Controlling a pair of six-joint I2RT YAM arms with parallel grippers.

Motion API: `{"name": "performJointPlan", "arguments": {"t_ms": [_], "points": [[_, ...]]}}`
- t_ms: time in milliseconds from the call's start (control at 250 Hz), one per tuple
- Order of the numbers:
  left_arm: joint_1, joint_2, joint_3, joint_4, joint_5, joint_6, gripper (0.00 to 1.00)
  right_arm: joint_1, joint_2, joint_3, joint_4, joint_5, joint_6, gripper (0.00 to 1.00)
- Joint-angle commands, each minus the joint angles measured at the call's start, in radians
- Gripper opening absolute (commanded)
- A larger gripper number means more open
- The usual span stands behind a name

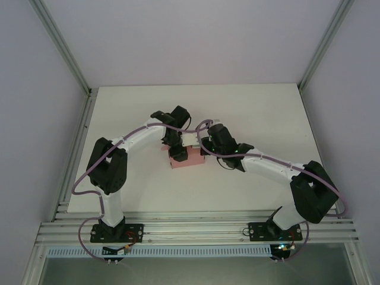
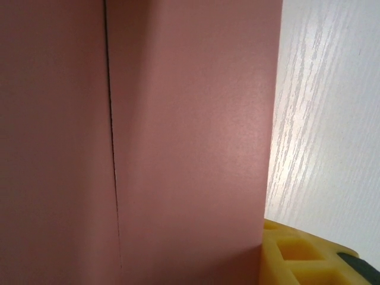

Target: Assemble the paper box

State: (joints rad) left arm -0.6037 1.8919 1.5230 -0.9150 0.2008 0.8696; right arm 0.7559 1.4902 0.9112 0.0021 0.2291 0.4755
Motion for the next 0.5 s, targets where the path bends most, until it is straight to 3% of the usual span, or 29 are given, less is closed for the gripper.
{"name": "performJointPlan", "arguments": {"t_ms": [0, 307, 499], "points": [[-0.023, 0.024, 0.031, 0.074, 0.064, 0.010, 0.41, 0.041, 0.030, -0.062, 0.040, -0.063, -0.004, 0.00], [-0.022, 0.027, 0.023, 0.099, 0.059, -0.027, 0.42, 0.063, 0.076, -0.161, 0.120, -0.061, 0.001, 0.00], [-0.022, 0.024, 0.024, 0.105, 0.032, -0.038, 0.42, 0.099, 0.013, -0.266, 0.177, -0.074, -0.022, 0.00]]}}
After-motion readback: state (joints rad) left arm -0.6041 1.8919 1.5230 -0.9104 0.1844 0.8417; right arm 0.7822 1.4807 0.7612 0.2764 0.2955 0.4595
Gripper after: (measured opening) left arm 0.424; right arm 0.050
